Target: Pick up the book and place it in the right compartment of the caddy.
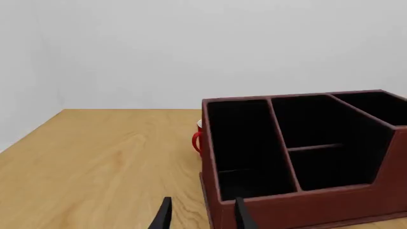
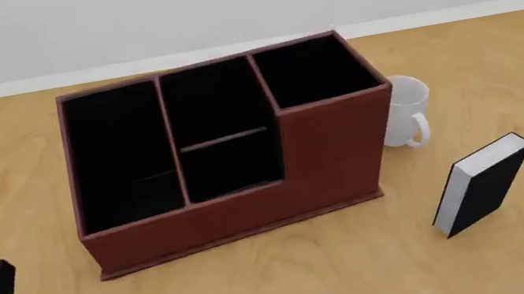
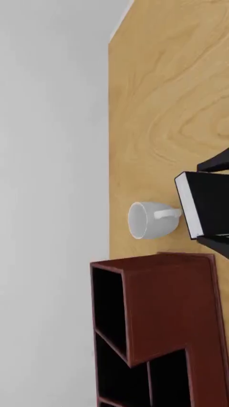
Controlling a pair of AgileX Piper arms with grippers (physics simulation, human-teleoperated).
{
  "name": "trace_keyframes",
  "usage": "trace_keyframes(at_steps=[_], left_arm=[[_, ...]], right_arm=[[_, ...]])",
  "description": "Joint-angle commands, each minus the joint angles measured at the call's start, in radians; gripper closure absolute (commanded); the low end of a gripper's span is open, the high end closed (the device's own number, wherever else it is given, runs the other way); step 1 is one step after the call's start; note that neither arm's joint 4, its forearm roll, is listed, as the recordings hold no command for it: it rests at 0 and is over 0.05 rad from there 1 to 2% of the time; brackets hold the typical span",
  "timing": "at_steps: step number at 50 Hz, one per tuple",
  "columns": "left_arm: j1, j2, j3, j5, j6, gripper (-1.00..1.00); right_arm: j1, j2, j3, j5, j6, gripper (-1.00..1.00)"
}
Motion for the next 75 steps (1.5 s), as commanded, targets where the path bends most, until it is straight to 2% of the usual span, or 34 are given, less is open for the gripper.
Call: trace_keyframes(at_steps=[1,5,10,13,14,16,17,19,21,23,25,26,27,30,37,51,53,62,63,65,67,68,71,72,75], left_arm=[[0.0,0.005,-0.003,-0.001,0.0,-1.0],[0.0,0.005,-0.003,-0.001,0.0,-1.0],[0.0,0.005,-0.003,-0.001,0.0,-1.0],[0.0,0.005,-0.003,-0.001,0.0,-1.0],[0.0,0.005,-0.003,-0.001,0.0,-1.0],[0.0,0.005,-0.003,-0.001,0.0,-1.0],[0.0,0.005,-0.003,-0.001,0.0,-1.0],[0.0,0.005,-0.003,-0.001,0.0,-1.0],[0.0,0.005,-0.003,-0.001,0.0,-1.0],[0.0,0.005,-0.003,-0.001,0.0,-1.0],[0.0,0.005,-0.003,-0.001,0.0,-1.0],[0.0,0.005,-0.003,-0.001,0.0,-1.0],[0.0,0.005,-0.003,-0.001,0.0,-1.0],[0.0,0.005,-0.003,-0.001,0.0,-1.0],[0.0,0.005,-0.003,-0.001,0.0,-1.0],[0.0,0.005,-0.003,-0.001,0.0,-1.0],[0.0,0.005,-0.003,-0.001,0.0,-1.0],[0.0,0.005,-0.003,-0.001,0.0,-1.0],[0.0,0.005,-0.003,-0.001,0.0,-1.0],[0.0,0.005,-0.003,-0.001,0.0,-1.0],[0.0,0.005,-0.003,-0.001,0.0,-1.0],[0.0,0.005,-0.003,-0.001,0.0,-1.0],[0.0,0.005,-0.003,-0.001,0.0,-1.0],[0.0,0.005,-0.003,-0.001,0.0,-1.0],[0.0,0.005,-0.003,-0.001,0.0,-1.0]], right_arm=[[0.005,0.001,-0.004,0.0,-0.009,-1.0],[0.0,0.0,-0.009,0.008,-0.015,-1.0],[0.001,0.013,-0.037,0.039,-0.051,-1.0],[0.0,0.029,-0.099,0.084,-0.062,-1.0],[-0.006,0.047,-0.117,0.089,-0.081,-1.0],[-0.002,0.058,-0.151,0.106,-0.074,-1.0],[-0.012,0.097,-0.159,0.093,-0.096,-1.0],[-0.006,0.11,-0.185,0.099,-0.108,-1.0],[-0.024,0.161,-0.212,0.085,-0.155,-1.0],[-0.012,0.177,-0.238,0.095,-0.146,-1.0],[-0.019,0.195,-0.251,0.09,-0.187,-1.0],[-0.016,0.208,-0.261,0.092,-0.177,-1.0],[-0.029,0.242,-0.27,0.077,-0.215,-1.0],[-0.035,0.266,-0.297,0.079,-0.221,-1.0],[-0.043,0.352,-0.382,0.074,-0.317,-1.0],[-0.026,0.503,-0.54,0.09,-0.421,-1.0],[-0.019,0.522,-0.55,0.088,-0.457,-1.0],[-0.017,0.602,-0.593,0.077,-0.524,-1.0],[-0.016,0.616,-0.595,0.073,-0.55,-1.0],[-0.019,0.628,-0.599,0.067,-0.564,-1.0],[-0.019,0.649,-0.599,0.06,-0.61,-1.0],[-0.024,0.657,-0.605,0.06,-0.614,-1.0],[-0.017,0.682,-0.653,0.089,-0.623,-1.0],[-0.027,0.693,-0.662,0.084,-0.652,-1.0],[-0.019,0.722,-0.702,0.095,-0.69,-1.0]])
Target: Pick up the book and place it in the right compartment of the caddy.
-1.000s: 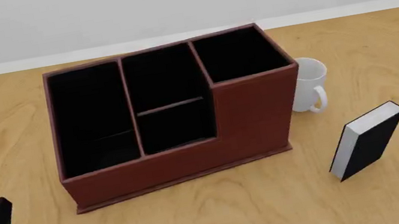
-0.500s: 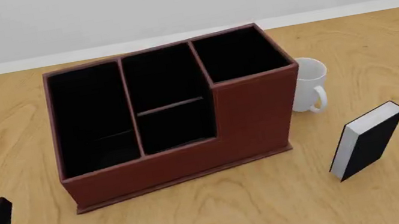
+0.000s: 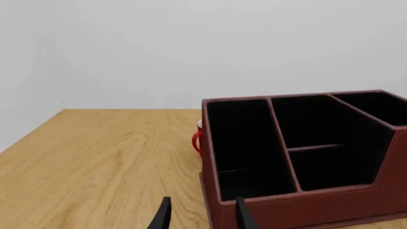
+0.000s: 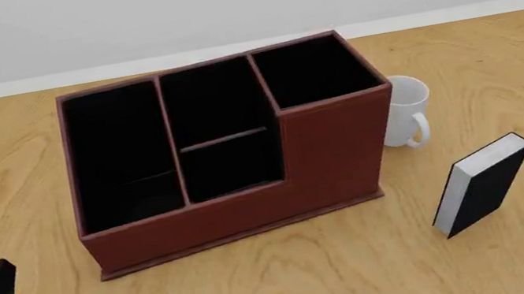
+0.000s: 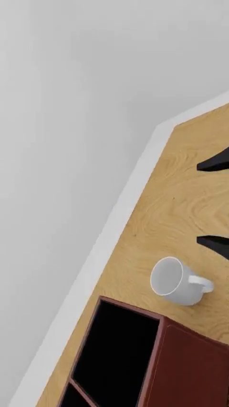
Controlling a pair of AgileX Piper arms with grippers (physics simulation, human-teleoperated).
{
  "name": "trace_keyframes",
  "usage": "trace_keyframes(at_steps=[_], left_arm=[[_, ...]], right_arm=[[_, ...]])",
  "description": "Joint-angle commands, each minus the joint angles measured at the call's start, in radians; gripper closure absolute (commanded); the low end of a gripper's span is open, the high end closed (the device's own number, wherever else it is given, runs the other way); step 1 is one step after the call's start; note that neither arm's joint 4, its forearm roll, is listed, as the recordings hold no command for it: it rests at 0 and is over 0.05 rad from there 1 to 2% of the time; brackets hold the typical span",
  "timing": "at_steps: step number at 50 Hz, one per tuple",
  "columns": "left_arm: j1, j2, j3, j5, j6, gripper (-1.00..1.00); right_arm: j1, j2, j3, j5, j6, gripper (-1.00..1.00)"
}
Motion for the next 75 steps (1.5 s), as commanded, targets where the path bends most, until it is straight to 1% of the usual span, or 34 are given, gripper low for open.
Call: trace_keyframes(at_steps=[1,3,4,7,8,10,12,14,17,20,26,28,33,34,37,41,42,43,45,46,47,51,52,53,54,57,60,61,65,66,67,68,70,75], left_arm=[[0.0,0.0,0.0,0.0,0.0,-1.0],[0.0,0.0,0.0,0.0,0.0,-1.0],[0.0,0.0,0.0,0.0,0.0,-1.0],[0.0,0.0,0.0,0.0,0.0,-1.0],[0.0,0.0,0.0,0.0,0.0,-1.0],[0.0,0.0,0.0,0.0,0.0,-1.0],[0.0,0.0,0.0,0.0,0.0,-1.0],[0.0,0.0,0.0,0.0,0.0,-1.0],[0.0,0.0,0.0,0.0,0.0,-1.0],[0.0,0.0,0.0,0.0,0.0,-1.0],[0.0,0.0,0.0,0.0,0.0,-1.0],[0.0,0.0,0.0,0.0,0.0,-1.0],[0.0,0.0,0.0,0.0,0.0,-1.0],[0.0,0.0,0.0,0.0,0.0,-1.0],[0.0,0.0,0.0,0.0,0.0,-1.0],[0.0,0.0,0.0,0.0,0.0,-1.0],[0.0,0.0,0.0,0.0,0.0,-1.0],[0.0,0.0,0.0,0.0,0.0,-1.0],[0.0,0.0,0.0,0.0,0.0,-1.0],[0.0,0.0,0.0,0.0,0.0,-1.0],[0.0,0.0,0.0,0.0,0.0,-1.0],[0.0,0.0,0.0,0.0,0.0,-1.0],[0.0,0.0,0.0,0.0,0.0,-1.0],[0.0,0.0,0.0,0.0,0.0,-1.0],[0.0,0.0,0.0,0.0,0.0,-1.0],[0.0,0.0,0.0,0.0,0.0,-1.0],[0.0,0.0,0.0,0.0,0.0,-1.0],[0.0,0.0,0.0,0.0,0.0,-1.0],[0.0,0.0,0.0,0.0,0.0,-1.0],[0.0,0.0,0.0,0.0,0.0,-1.0],[0.0,0.0,0.0,0.0,0.0,-1.0],[0.0,0.0,0.0,0.0,0.0,-1.0],[0.0,0.0,0.0,0.0,0.0,-1.0],[0.0,0.0,0.0,0.0,0.0,-1.0]], right_arm=[[0.006,0.11,-0.111,0.022,-0.133,-1.0],[0.014,0.124,-0.138,0.036,-0.142,-1.0],[0.03,0.135,-0.145,0.04,-0.184,-1.0],[0.048,0.151,-0.182,0.063,-0.212,-1.0],[0.043,0.161,-0.186,0.06,-0.242,-1.0],[0.067,0.162,-0.215,0.087,-0.246,-1.0],[0.076,0.17,-0.227,0.095,-0.29,-1.0],[0.108,0.174,-0.265,0.144,-0.281,-1.0],[0.133,0.184,-0.288,0.172,-0.327,-1.0],[0.158,0.178,-0.297,0.184,-0.369,-1.0],[0.241,0.165,-0.299,0.277,-0.444,-1.0],[0.243,0.164,-0.286,0.288,-0.494,-1.0],[0.261,0.168,-0.297,0.359,-0.562,-1.0],[0.257,0.169,-0.288,0.366,-0.596,-1.0],[0.272,0.18,-0.323,0.414,-0.6,-1.0],[0.261,0.193,-0.305,0.429,-0.665,-1.0],[0.267,0.204,-0.33,0.459,-0.642,-1.0],[0.263,0.199,-0.304,0.461,-0.68,-1.0],[0.269,0.211,-0.33,0.485,-0.656,-1.0],[0.261,0.201,-0.291,0.48,-0.703,-1.0],[0.27,0.205,-0.305,0.5,-0.681,-1.0],[0.276,0.2,-0.281,0.52,-0.711,-1.0],[0.257,0.17,-0.209,0.457,-0.798,-1.0],[0.261,0.207,-0.272,0.51,-0.728,-1.0],[0.262,0.211,-0.271,0.507,-0.729,-1.0],[0.253,0.219,-0.254,0.512,-0.757,-1.0],[0.246,0.237,-0.27,0.519,-0.759,-1.0],[0.24,0.236,-0.254,0.53,-0.787,-1.0],[0.237,0.257,-0.291,0.56,-0.783,-1.0],[0.227,0.256,-0.275,0.553,-0.817,-1.0],[0.233,0.264,-0.295,0.567,-0.802,-1.0],[0.212,0.266,-0.273,0.562,-0.847,-1.0],[0.211,0.279,-0.297,0.574,-0.837,-1.0],[0.193,0.296,-0.294,0.6,-0.863,-1.0]])
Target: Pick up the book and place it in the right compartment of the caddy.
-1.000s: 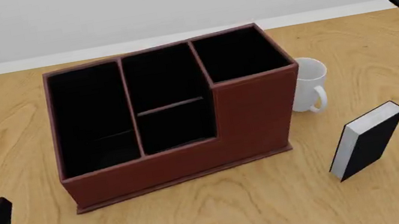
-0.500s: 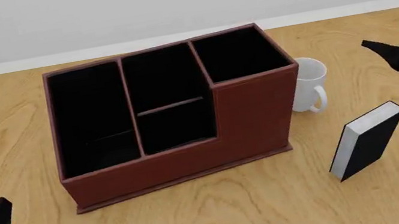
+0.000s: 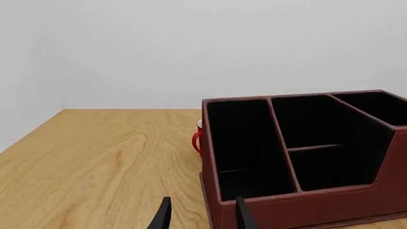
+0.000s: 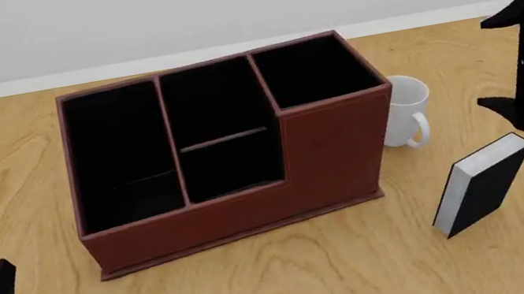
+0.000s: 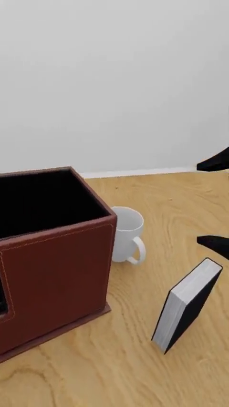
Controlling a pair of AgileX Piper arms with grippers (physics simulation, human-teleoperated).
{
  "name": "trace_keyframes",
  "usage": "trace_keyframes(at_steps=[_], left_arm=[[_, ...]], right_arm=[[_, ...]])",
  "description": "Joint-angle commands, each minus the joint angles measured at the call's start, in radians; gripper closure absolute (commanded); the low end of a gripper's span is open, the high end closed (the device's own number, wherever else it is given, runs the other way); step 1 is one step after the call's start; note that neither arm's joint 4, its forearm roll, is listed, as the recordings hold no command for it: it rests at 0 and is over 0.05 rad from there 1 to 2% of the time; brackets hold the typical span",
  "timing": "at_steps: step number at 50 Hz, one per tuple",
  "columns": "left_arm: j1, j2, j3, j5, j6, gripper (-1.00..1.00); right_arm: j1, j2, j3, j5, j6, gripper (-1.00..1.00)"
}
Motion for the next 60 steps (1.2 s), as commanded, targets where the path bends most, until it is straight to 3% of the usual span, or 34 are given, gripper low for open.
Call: trace_keyframes(at_steps=[1,6,7,14,17,18,27,35,38,43,48,49,52,53,60], left_arm=[[0.0,0.0,0.0,0.0,0.0,-1.0],[0.0,0.0,0.0,0.0,0.0,-1.0],[0.0,0.0,0.0,0.0,0.0,-1.0],[0.0,0.0,0.0,0.0,0.0,-1.0],[0.0,0.0,0.0,0.0,0.0,-1.0],[0.0,0.0,0.0,0.0,0.0,-1.0],[0.0,0.0,0.0,0.0,0.0,-1.0],[0.0,0.0,0.0,0.0,0.0,-1.0],[0.0,0.0,0.0,0.0,0.0,-1.0],[0.0,0.0,0.0,0.0,0.0,-1.0],[0.0,0.0,0.0,0.0,0.0,-1.0],[0.0,0.0,0.0,0.0,0.0,-1.0],[0.0,0.0,0.0,0.0,0.0,-1.0],[0.0,0.0,0.0,0.0,0.0,-1.0],[0.0,0.0,0.0,0.0,0.0,-1.0]], right_arm=[[-0.032,0.038,-0.009,0.052,-0.064,-1.0],[-0.056,0.049,0.009,0.076,-0.082,-1.0],[-0.051,0.056,-0.007,0.088,-0.059,-1.0],[-0.075,0.062,0.021,0.133,-0.08,-1.0],[-0.072,0.068,0.013,0.145,-0.064,-1.0],[-0.083,0.059,0.042,0.142,-0.093,-1.0],[-0.102,0.071,0.049,0.191,-0.081,-1.0],[-0.131,0.087,0.055,0.199,-0.091,-1.0],[-0.123,0.096,0.049,0.2,-0.071,-1.0],[-0.152,0.112,0.062,0.203,-0.094,-1.0],[-0.164,0.139,0.037,0.249,-0.098,-1.0],[-0.182,0.144,0.04,0.262,-0.12,-1.0],[-0.168,0.162,0.007,0.293,-0.092,-1.0],[-0.183,0.165,0.013,0.28,-0.115,-1.0],[-0.193,0.193,-0.019,0.311,-0.115,-1.0]])
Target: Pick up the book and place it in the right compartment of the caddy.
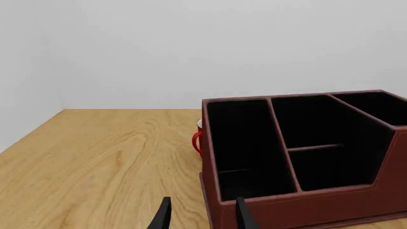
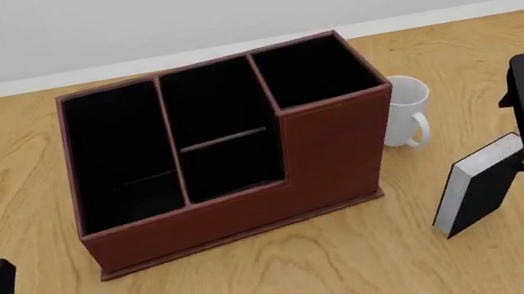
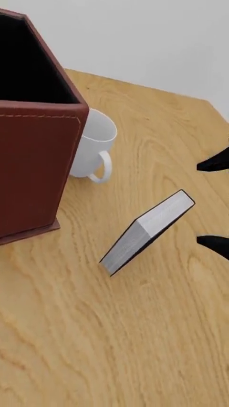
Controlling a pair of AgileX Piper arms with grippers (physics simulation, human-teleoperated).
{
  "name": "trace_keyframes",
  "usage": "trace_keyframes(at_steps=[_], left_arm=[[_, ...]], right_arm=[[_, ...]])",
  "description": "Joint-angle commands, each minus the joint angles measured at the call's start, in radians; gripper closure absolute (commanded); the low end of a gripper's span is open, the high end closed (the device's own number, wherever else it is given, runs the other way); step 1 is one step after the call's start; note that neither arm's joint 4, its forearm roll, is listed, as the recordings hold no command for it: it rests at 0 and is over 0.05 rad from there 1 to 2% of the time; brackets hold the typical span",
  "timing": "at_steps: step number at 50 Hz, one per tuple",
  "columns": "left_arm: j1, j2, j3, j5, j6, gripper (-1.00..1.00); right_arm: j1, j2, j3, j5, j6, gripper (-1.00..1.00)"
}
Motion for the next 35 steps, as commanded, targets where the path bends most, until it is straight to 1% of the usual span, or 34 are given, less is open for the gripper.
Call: trace_keyframes(at_steps=[1,3,4,5,6,7,8,9,12,13,14,16,17,18,20,22,25,26,29,31,35], left_arm=[[0.0,0.0,0.0,0.0,0.0,-1.0],[0.0,0.0,0.0,0.0,0.0,-1.0],[0.0,0.0,0.0,0.0,0.0,-1.0],[0.0,0.0,0.0,0.0,0.0,-1.0],[0.0,0.0,0.0,0.0,0.0,-1.0],[0.0,0.0,0.0,0.0,0.0,-1.0],[0.0,0.0,0.0,0.0,0.0,-1.0],[0.0,0.0,0.0,0.0,0.0,-1.0],[0.0,0.0,0.0,0.0,0.0,-1.0],[0.0,0.0,0.0,0.0,0.0,-1.0],[0.0,0.0,0.0,0.0,0.0,-1.0],[0.0,0.0,0.0,0.0,0.0,-1.0],[0.0,0.0,0.0,0.0,0.0,-1.0],[0.0,0.0,0.0,0.0,0.0,-1.0],[0.0,0.0,0.0,0.0,0.0,-1.0],[0.0,0.0,0.0,0.0,0.0,-1.0],[0.0,0.0,0.0,0.0,0.0,-1.0],[0.0,0.0,0.0,0.0,0.0,-1.0],[0.0,0.0,0.0,0.0,0.0,-1.0],[0.0,0.0,0.0,0.0,0.0,-1.0],[0.0,0.0,0.0,0.0,0.0,-1.0]], right_arm=[[-0.033,0.044,-0.031,0.044,-0.022,-1.0],[-0.033,0.052,-0.039,0.049,-0.015,-1.0],[-0.045,0.054,-0.035,0.049,-0.028,-1.0],[-0.038,0.06,-0.047,0.052,-0.015,-1.0],[-0.038,0.06,-0.047,0.052,-0.015,-1.0],[-0.048,0.061,-0.043,0.047,-0.029,-1.0],[-0.052,0.066,-0.049,0.053,-0.028,-1.0],[-0.063,0.065,-0.043,0.05,-0.044,-1.0],[-0.051,0.073,-0.06,0.056,-0.026,-1.0],[-0.064,0.076,-0.054,0.057,-0.043,-1.0],[-0.064,0.083,-0.061,0.051,-0.041,-1.0],[-0.079,0.09,-0.058,0.047,-0.063,-1.0],[-0.079,0.09,-0.058,0.047,-0.063,-1.0],[-0.071,0.099,-0.074,0.055,-0.046,-1.0],[-0.093,0.112,-0.073,0.044,-0.069,-1.0],[-0.09,0.122,-0.087,0.048,-0.063,-1.0],[-0.102,0.13,-0.088,0.047,-0.079,-1.0],[-0.094,0.138,-0.099,0.051,-0.067,-1.0],[-0.109,0.151,-0.096,0.054,-0.089,-1.0],[-0.101,0.159,-0.107,0.05,-0.078,-1.0],[-0.115,0.179,-0.116,0.049,-0.091,-1.0]])
